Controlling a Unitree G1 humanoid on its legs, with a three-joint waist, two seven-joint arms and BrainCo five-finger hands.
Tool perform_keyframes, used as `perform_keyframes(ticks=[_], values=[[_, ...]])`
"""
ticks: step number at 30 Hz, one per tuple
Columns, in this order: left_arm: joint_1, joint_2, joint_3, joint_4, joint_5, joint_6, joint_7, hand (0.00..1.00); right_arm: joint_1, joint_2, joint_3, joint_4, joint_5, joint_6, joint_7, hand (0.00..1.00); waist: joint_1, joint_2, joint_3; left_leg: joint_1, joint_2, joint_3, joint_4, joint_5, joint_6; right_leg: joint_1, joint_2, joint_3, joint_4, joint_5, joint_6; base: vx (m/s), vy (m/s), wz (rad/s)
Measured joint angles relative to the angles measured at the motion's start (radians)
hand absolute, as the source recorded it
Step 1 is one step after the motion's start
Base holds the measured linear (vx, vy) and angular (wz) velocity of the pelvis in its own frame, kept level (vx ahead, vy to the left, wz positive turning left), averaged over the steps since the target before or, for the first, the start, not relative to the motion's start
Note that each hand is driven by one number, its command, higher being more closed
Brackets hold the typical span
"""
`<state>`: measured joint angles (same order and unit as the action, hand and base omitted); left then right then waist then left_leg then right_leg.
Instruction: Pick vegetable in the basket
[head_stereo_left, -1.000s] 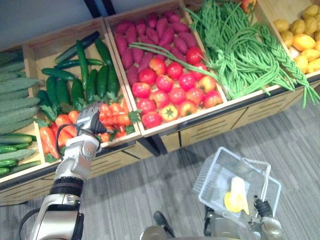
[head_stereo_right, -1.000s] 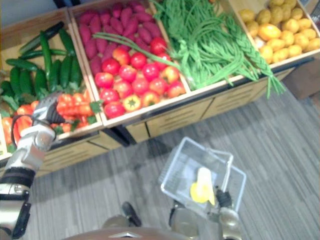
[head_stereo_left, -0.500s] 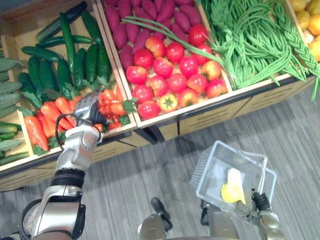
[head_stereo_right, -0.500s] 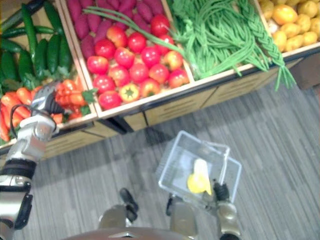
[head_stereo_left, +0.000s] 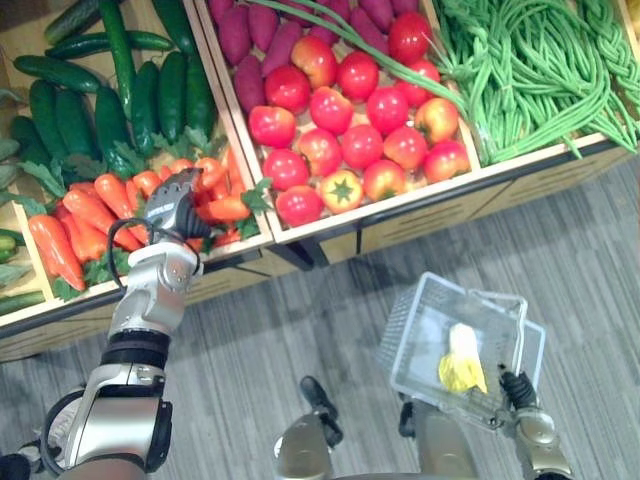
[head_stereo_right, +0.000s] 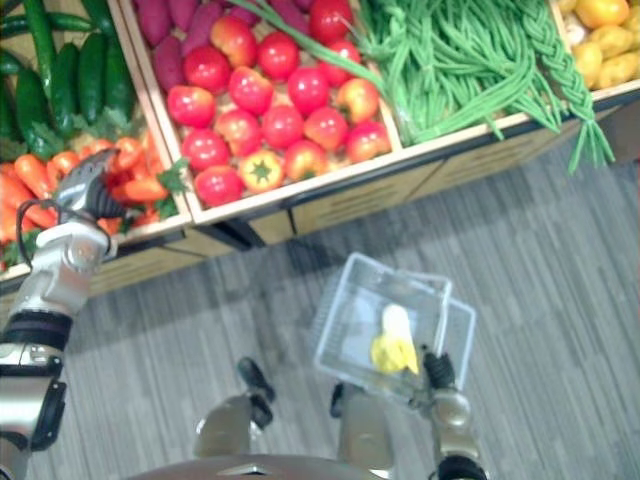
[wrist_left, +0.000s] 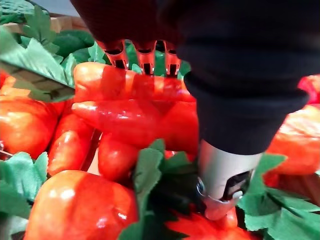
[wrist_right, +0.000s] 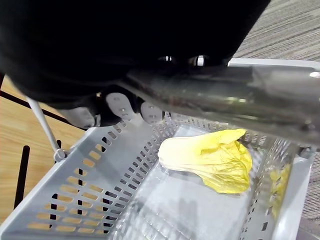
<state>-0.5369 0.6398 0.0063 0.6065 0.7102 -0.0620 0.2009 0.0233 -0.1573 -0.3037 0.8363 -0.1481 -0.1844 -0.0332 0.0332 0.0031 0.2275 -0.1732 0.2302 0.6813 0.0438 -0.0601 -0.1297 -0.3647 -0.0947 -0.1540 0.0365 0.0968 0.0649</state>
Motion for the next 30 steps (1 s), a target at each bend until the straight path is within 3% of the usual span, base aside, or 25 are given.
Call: perform_keyframes(ticks=[1,2,10,21,24,26,27,28,29,30], values=[[-0.006,0.0,0.0,0.0,0.0,0.0,0.01,0.0,0.0,0.0,0.0,-0.004,0.0,0.0,0.0,1.0,0.0,0.0,0.005,0.0,0.001,0.002,0.0,0.0,0.0,-0.001,0.001,0.0,0.0,0.0,0.0,0.0,0.0,0.0],[-0.014,0.0,0.0,-0.001,0.0,0.002,0.015,1.0,-0.001,-0.001,0.001,-0.006,0.0,0.0,0.0,1.0,0.001,0.0,0.006,-0.004,0.001,0.004,0.0,0.0,0.0,-0.005,0.001,0.0,0.0,0.0,0.0,0.0,0.0,0.0],[-0.079,0.001,0.011,-0.007,-0.001,0.006,0.063,1.0,-0.008,-0.016,0.038,-0.017,0.0,0.001,-0.001,1.0,0.008,-0.002,0.011,-0.018,0.002,0.024,0.001,0.0,0.0,-0.028,0.004,0.01,0.001,0.002,0.002,0.01,-0.028,-0.06],[-0.035,0.001,-0.003,-0.001,-0.002,0.013,0.049,1.0,-0.021,-0.023,0.071,-0.012,0.0,0.002,-0.002,1.0,-0.001,-0.002,0.012,0.027,0.01,0.052,0.039,0.0,0.0,0.007,0.001,0.028,0.023,0.002,0.002,0.03,-0.021,-0.05],[-0.02,0.0,-0.002,-0.001,-0.002,0.007,0.048,1.0,-0.021,-0.024,0.074,-0.012,0.0,0.002,-0.001,1.0,-0.001,-0.002,0.012,0.031,0.018,0.055,0.078,0.0,0.0,0.014,-0.006,0.032,0.046,0.002,0.002,0.08,-0.022,0.0],[0.003,-0.004,0.001,-0.002,-0.002,0.007,0.045,1.0,-0.021,-0.019,0.074,-0.01,-0.001,0.006,-0.001,1.0,0.0,-0.01,0.016,0.014,0.056,0.058,0.227,-0.003,0.0,0.043,-0.023,0.042,0.068,0.002,0.002,0.13,-0.023,0.1],[0.021,-0.009,0.018,-0.015,-0.003,0.005,0.045,1.0,-0.023,-0.015,0.072,0.001,-0.001,0.007,-0.001,1.0,-0.002,-0.028,0.025,-0.021,0.073,0.061,0.25,-0.051,-0.02,0.073,-0.042,0.053,0.069,0.001,0.002,0.12,-0.01,0.15],[0.035,-0.01,0.024,-0.031,-0.005,0.005,0.045,1.0,-0.019,-0.023,0.071,0.005,-0.001,0.006,-0.001,1.0,-0.003,-0.02,0.022,-0.014,0.06,0.046,0.147,-0.046,-0.015,0.079,-0.04,0.05,0.073,0.001,0.002,0.18,0.092,-0.17],[0.074,-0.01,0.051,-0.079,-0.026,0.006,0.05,1.0,-0.017,-0.042,0.058,0.005,-0.004,0.006,0.001,1.0,0.006,0.023,0.017,-0.001,0.072,0.027,-0.062,0.154,0.028,0.087,-0.008,0.048,0.105,-0.021,0.015,0.12,0.145,-0.29],[0.078,-0.008,0.061,-0.083,-0.031,0.005,0.054,1.0,-0.017,-0.034,0.044,0.012,-0.006,0.006,0.0,1.0,0.011,0.016,0.015,0.009,0.068,0.035,-0.072,0.138,0.021,0.09,-0.018,0.047,0.122,-0.049,0.023,0.16,0.161,0.01]])
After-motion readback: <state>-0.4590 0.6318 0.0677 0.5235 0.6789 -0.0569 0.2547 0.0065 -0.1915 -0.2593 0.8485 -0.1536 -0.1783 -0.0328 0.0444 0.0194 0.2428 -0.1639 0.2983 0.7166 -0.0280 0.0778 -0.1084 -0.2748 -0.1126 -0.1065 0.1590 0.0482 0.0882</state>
